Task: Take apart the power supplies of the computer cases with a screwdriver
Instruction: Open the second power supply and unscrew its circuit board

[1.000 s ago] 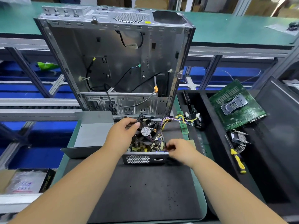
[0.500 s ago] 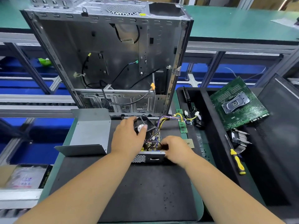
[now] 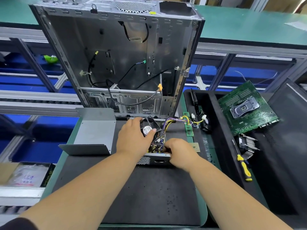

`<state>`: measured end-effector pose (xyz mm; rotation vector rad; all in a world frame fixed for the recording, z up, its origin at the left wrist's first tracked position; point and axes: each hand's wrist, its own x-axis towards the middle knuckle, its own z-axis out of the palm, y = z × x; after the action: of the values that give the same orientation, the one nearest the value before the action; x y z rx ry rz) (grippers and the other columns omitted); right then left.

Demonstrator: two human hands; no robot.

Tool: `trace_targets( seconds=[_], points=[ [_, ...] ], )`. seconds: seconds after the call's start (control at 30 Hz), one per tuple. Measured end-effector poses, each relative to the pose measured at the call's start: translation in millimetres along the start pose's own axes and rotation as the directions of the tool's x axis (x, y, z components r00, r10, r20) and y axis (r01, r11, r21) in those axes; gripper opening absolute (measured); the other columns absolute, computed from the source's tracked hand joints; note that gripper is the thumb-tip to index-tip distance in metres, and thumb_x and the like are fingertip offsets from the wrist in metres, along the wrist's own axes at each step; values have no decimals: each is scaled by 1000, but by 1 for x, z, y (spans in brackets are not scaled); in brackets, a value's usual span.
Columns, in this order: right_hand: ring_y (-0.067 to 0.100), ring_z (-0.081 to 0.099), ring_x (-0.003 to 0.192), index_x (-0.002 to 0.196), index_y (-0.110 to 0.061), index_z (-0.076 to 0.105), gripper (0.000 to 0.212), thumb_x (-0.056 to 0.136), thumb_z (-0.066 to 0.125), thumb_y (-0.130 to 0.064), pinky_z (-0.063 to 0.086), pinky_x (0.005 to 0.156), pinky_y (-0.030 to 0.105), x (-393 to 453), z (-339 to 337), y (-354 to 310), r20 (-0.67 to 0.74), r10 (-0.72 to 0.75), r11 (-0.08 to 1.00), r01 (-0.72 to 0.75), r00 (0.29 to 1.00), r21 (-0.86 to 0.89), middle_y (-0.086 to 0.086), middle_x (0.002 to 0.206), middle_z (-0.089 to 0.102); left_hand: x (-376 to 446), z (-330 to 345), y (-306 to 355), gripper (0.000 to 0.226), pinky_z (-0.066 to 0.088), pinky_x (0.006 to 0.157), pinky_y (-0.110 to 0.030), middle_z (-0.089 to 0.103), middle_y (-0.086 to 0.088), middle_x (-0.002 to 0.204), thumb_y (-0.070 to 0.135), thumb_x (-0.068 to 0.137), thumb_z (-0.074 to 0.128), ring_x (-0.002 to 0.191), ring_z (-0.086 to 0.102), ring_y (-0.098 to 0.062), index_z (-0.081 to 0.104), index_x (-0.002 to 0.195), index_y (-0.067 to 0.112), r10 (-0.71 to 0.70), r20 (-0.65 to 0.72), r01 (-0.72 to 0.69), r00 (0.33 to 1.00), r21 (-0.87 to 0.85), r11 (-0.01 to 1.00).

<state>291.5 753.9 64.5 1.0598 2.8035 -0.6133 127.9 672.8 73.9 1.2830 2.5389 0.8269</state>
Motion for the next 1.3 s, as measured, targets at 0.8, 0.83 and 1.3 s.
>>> trace_targets(
  seconds=[0.8, 0.83, 1.3],
  points=[
    [-2, 55, 64, 70, -24, 64, 20, 78, 71, -7, 38, 56, 11, -4, -34, 11, -227, 191, 877, -62, 955, 477, -9, 72, 64, -5, -5, -2, 99, 33, 108, -42, 44, 2, 140, 81, 65, 63, 130, 41, -24, 36, 144, 28, 45, 122, -49, 991, 24, 999],
    [-1, 55, 65, 71, -23, 65, 21, 77, 70, -4, 38, 58, 11, -6, -38, 10, -239, 189, 873, -52, 952, 484, -10, 72, 64, -4, -6, -1, 100, 32, 107, -42, 45, 2, 139, 80, 62, 66, 129, 41, -24, 37, 143, 29, 48, 128, -54, 991, 42, 998],
    [22, 66, 71, 74, -22, 62, 20, 83, 79, -16, 56, 70, 35, 19, -84, -55, -383, 167, 829, 81, 909, 553, 1, 74, 68, 27, -47, -32, 57, 48, 97, -34, 60, 8, 125, 55, 80, 72, 111, 60, -13, 55, 129, 32, 50, 267, 47, 962, -345, 938]
  ],
)
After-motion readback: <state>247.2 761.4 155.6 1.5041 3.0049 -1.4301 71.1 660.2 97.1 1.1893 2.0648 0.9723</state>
